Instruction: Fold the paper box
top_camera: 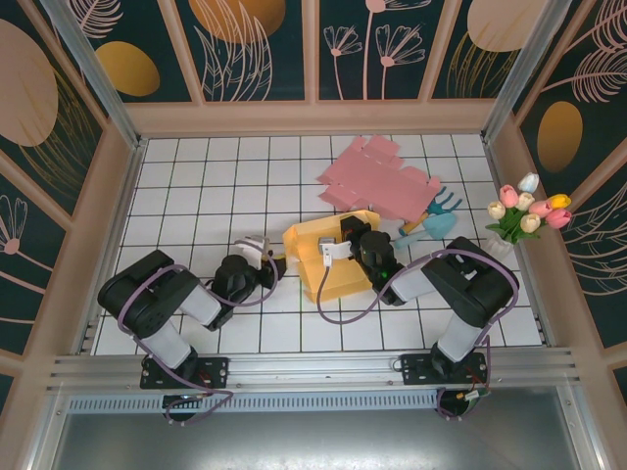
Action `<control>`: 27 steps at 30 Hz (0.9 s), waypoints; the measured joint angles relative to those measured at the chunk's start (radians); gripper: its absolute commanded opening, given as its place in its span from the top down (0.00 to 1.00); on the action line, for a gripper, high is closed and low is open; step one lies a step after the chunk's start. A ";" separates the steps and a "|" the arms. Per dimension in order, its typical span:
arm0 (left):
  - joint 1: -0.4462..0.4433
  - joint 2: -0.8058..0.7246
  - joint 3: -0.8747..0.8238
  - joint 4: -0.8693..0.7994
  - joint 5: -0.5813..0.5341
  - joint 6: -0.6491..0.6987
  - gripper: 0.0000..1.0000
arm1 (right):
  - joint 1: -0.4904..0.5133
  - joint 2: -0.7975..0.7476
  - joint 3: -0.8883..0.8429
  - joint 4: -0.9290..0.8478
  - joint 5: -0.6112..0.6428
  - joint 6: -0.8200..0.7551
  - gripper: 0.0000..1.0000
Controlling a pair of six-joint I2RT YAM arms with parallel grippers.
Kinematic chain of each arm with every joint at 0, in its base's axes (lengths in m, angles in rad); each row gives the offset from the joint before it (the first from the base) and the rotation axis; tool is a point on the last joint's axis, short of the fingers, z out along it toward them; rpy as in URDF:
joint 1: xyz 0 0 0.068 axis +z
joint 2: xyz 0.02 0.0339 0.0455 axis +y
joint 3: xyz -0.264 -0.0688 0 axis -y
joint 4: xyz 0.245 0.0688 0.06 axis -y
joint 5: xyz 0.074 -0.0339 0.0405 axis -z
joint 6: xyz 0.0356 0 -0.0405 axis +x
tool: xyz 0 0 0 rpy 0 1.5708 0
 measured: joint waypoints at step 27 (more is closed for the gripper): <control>0.000 -0.039 0.021 -0.002 0.087 -0.002 0.41 | 0.000 0.000 0.004 -0.008 0.003 -0.007 1.00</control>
